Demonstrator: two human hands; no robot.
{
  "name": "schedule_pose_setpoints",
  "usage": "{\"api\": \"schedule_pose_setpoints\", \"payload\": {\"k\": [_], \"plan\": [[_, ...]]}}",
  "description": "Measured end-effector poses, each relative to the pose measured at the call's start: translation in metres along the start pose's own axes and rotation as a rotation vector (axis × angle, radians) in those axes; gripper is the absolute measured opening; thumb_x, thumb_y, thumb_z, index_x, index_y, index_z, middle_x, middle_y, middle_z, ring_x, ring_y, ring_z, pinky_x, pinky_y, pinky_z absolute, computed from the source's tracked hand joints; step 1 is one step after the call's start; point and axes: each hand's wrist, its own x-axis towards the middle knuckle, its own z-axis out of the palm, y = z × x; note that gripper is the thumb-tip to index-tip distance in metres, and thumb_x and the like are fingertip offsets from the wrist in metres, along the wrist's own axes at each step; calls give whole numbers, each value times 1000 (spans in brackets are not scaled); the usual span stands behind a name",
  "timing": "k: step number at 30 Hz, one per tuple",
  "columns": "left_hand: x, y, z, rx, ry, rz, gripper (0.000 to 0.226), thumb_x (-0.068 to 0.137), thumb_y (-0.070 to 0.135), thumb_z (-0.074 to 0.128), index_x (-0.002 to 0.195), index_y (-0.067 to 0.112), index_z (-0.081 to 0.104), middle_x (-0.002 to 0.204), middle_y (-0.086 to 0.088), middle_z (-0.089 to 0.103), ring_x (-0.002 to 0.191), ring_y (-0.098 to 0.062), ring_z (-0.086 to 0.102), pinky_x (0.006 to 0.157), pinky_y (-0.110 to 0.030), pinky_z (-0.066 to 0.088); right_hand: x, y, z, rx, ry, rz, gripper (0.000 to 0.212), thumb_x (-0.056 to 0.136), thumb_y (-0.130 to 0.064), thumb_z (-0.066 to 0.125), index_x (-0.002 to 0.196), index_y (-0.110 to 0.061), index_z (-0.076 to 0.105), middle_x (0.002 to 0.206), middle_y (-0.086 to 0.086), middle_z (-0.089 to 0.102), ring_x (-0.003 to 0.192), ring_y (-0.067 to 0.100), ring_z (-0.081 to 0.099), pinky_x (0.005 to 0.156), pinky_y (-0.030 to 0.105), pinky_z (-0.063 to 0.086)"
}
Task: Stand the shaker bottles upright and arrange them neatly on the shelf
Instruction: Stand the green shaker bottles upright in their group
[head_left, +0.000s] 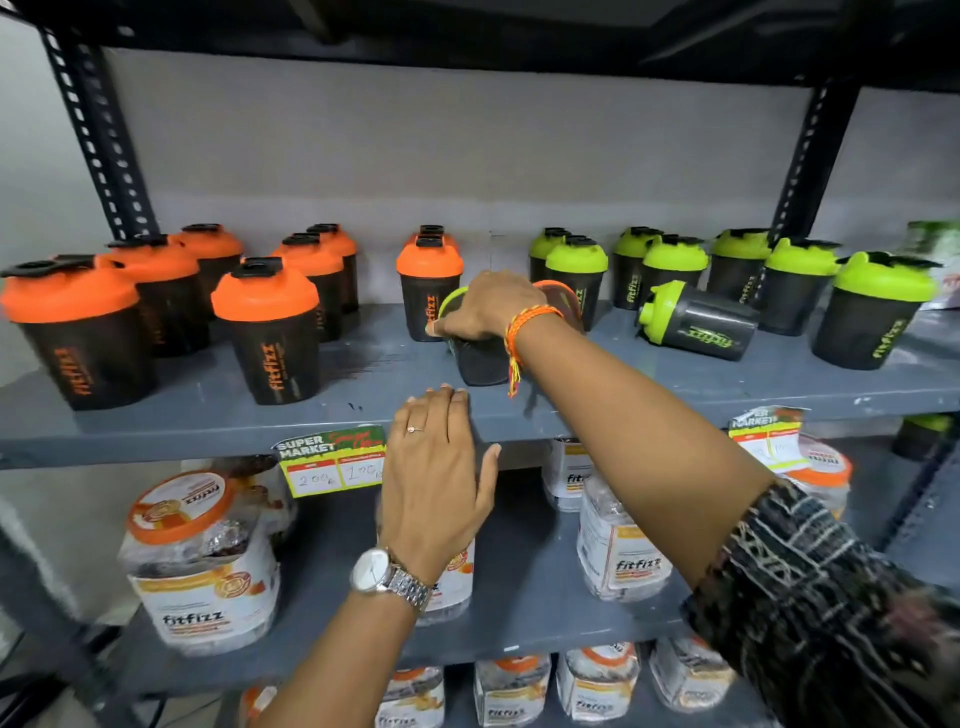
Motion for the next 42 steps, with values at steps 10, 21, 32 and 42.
{"api": "schedule_pose_setpoints", "payload": {"k": [10, 21, 32, 42], "plan": [[-2, 6, 0, 53, -9, -38, 59, 94, 45, 49, 137, 6, 52, 138, -15, 60, 128, -33, 54, 117, -44, 31, -10, 24, -23, 457, 4, -30, 52, 70, -62, 72, 84, -12, 64, 96, 4, 70, 88, 26, 66, 59, 32, 49], [6, 26, -3, 54, -30, -80, 65, 94, 52, 39, 142, 8, 49, 144, -12, 57, 136, -33, 50, 123, -47, 26, -54, 142, -61, 1314, 162, -104, 33, 88, -18, 76, 111, -20, 52, 103, 4, 71, 82, 12, 74, 68, 30, 60], [7, 35, 14, 75, 10, 9, 57, 98, 48, 45, 140, 10, 52, 140, -11, 59, 129, -32, 54, 113, -46, 37, -56, 199, 1, 1196, 280, -65, 97, 72, -46, 75, 151, -32, 21, 154, -6, 33, 139, 2, 36, 119, 38, 33], [6, 37, 18, 50, 35, -6, 56, 98, 49, 45, 140, 13, 50, 141, -8, 58, 129, -31, 52, 116, -44, 33, -47, 213, 15, 1148, 168, -79, 86, 97, -14, 63, 159, -30, 6, 169, 5, 16, 149, 8, 12, 121, 36, 26]]}}
